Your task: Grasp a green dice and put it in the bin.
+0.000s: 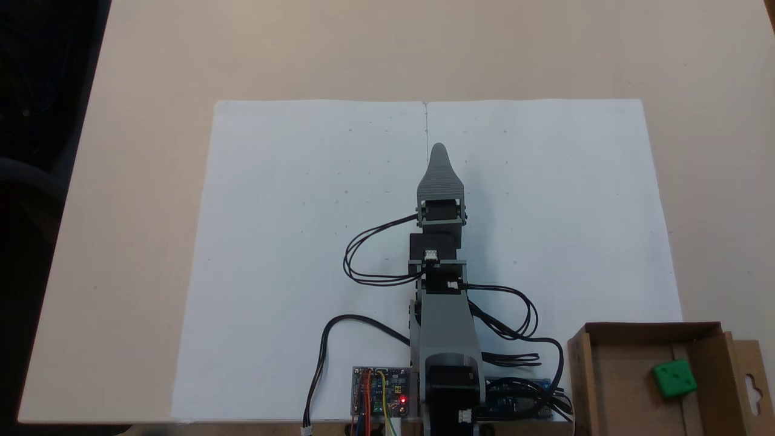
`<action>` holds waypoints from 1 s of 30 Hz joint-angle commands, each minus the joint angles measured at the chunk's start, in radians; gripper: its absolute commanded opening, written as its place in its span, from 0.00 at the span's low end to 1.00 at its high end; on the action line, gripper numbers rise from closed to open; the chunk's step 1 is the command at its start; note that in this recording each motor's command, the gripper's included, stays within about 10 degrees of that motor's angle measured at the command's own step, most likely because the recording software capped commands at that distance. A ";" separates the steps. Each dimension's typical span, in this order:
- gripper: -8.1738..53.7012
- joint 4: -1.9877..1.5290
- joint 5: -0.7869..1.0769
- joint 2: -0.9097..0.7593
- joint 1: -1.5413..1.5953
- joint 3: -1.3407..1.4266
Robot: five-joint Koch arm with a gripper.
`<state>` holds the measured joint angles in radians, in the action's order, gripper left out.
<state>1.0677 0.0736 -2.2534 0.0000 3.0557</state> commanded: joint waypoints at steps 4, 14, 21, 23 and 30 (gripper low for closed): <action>0.84 0.217 0.021 -0.103 0.014 0.075; 0.84 0.373 0.021 -0.103 -0.041 0.075; 0.85 0.359 0.026 -0.100 -0.052 0.075; 0.86 0.357 0.025 -0.100 -0.052 0.075; 0.86 0.336 0.025 -0.100 -0.052 0.075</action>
<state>1.2993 0.0736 -2.2534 -0.0245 3.0557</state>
